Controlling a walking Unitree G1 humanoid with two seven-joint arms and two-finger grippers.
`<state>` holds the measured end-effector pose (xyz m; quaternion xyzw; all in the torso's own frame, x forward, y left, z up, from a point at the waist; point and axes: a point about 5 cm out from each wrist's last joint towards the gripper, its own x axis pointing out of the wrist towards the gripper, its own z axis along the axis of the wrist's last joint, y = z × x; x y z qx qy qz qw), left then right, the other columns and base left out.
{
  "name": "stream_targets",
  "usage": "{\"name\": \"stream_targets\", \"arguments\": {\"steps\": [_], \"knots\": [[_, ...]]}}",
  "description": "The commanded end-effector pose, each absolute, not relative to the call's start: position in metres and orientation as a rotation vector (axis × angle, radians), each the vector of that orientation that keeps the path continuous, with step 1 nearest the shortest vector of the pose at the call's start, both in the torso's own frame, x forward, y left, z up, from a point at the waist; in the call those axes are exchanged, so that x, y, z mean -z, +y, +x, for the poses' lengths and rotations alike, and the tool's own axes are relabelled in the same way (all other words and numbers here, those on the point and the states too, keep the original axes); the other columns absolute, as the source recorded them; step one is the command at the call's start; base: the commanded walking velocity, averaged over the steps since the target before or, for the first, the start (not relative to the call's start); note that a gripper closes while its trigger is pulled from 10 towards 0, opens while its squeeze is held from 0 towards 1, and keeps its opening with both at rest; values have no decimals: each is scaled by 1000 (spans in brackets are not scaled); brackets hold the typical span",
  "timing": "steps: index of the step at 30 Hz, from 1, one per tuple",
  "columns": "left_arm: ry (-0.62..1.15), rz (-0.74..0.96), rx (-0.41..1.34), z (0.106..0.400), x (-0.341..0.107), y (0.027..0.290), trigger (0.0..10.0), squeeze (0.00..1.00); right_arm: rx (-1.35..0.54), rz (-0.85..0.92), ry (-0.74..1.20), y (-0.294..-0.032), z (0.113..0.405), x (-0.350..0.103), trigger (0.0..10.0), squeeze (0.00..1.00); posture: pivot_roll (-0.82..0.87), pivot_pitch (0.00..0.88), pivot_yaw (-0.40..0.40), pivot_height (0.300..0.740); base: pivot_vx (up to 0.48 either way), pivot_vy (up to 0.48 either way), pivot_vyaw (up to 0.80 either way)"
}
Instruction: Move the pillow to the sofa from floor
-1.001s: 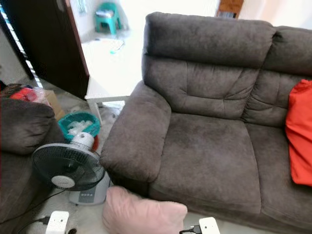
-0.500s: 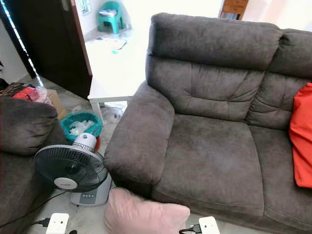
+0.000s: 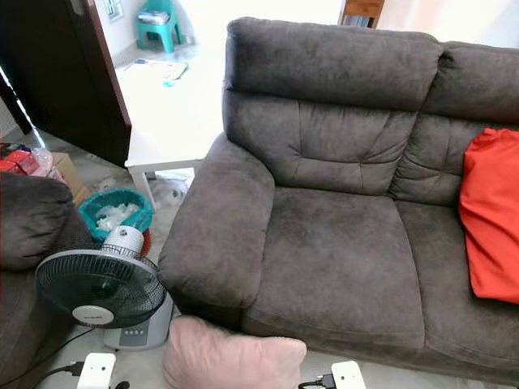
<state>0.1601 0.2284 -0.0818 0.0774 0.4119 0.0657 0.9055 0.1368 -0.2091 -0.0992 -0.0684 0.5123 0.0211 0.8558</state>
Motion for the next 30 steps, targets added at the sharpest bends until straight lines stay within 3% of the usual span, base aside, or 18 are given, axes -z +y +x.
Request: {"name": "stream_targets", "arguments": {"steps": [1,15,30], "knots": [[854,155,-136,158,83,229,10000,0,-31,-135,1063,-211,139,98,10000,0,173,2,-83,740,296,0,0],[850,153,-136,158,82,229,10000,0,-30,-130,1063,-211,140,98,10000,0,173,5,-83,740,341,0,0],[774,161,-162,162,78,230,10000,0,-28,-122,1059,-211,140,98,10000,0,177,12,-83,740,0,0,0]]}}
